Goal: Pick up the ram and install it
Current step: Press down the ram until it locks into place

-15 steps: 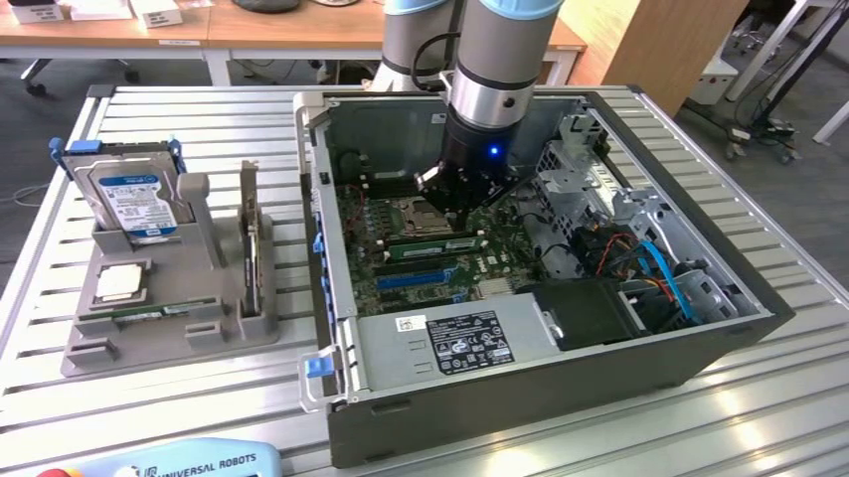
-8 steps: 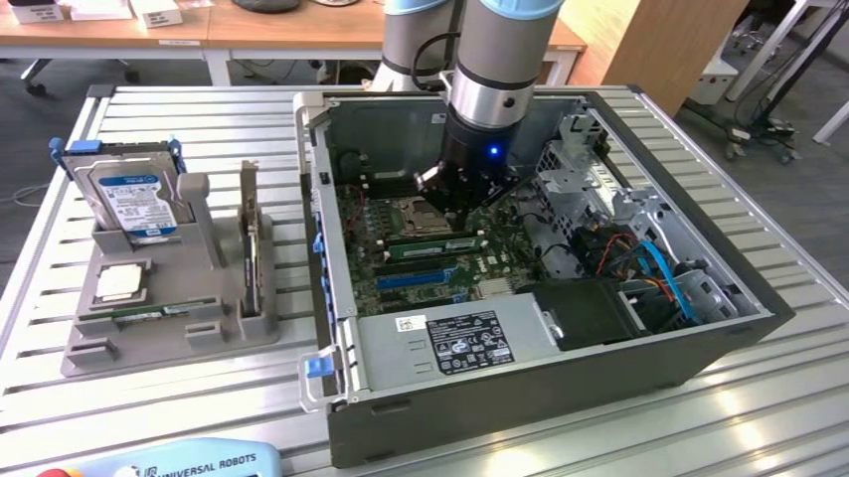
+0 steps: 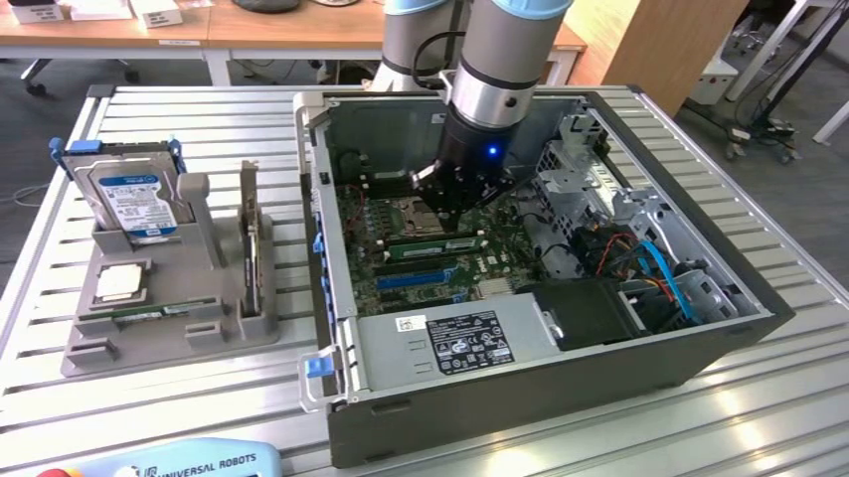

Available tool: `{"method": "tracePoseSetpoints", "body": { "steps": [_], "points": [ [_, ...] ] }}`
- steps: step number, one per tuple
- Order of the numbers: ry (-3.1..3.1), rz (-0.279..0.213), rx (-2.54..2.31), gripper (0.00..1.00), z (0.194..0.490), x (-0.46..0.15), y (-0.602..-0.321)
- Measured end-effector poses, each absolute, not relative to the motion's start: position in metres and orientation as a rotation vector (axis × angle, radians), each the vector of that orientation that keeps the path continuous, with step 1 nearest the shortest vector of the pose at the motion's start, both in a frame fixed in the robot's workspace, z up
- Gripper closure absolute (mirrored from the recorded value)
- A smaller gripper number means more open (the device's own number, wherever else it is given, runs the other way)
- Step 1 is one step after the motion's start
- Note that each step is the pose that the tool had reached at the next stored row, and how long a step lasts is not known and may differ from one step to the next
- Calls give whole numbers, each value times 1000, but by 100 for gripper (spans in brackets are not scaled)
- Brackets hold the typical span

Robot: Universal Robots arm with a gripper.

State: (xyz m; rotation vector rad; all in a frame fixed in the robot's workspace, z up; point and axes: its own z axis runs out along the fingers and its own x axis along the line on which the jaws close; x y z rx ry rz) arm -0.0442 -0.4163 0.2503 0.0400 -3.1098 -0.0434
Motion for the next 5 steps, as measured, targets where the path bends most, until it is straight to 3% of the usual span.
{"method": "tracePoseSetpoints", "body": {
  "steps": [5],
  "points": [
    [-3110,-44,40,90,250,-45,-416]
  ]
}}
